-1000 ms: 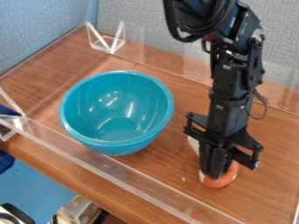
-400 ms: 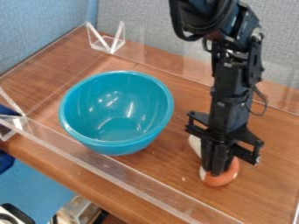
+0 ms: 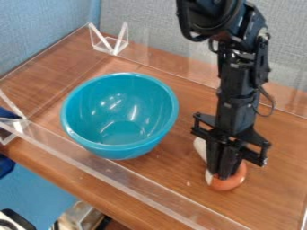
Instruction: Remove the mushroom from inside the blue bowl and put it on the table
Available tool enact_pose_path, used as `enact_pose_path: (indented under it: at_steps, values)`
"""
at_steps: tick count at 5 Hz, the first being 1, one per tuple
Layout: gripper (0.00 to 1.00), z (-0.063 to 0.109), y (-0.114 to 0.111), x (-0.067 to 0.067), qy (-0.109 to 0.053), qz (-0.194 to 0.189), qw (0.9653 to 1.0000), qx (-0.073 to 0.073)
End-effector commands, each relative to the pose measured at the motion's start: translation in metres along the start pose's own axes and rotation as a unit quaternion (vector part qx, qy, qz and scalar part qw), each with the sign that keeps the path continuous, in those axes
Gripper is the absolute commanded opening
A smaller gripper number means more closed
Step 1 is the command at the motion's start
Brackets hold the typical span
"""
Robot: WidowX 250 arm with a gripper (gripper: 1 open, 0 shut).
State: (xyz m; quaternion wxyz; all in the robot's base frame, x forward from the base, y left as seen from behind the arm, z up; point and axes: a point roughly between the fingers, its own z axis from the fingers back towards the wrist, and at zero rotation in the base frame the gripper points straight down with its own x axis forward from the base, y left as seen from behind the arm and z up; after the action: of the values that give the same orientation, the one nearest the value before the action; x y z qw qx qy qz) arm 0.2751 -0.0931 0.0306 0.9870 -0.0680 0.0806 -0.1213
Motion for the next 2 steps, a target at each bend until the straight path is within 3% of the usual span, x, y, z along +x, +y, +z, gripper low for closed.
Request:
enact_pose_path:
  at_steps: [1, 2]
  values:
    - [1.00, -0.0128, 0.0107, 0.0032, 0.011, 0.012, 0.9998, 0.006]
    - [1.00, -0.0103, 0.0121, 0.0018, 0.011, 0.021, 0.9997, 0.010]
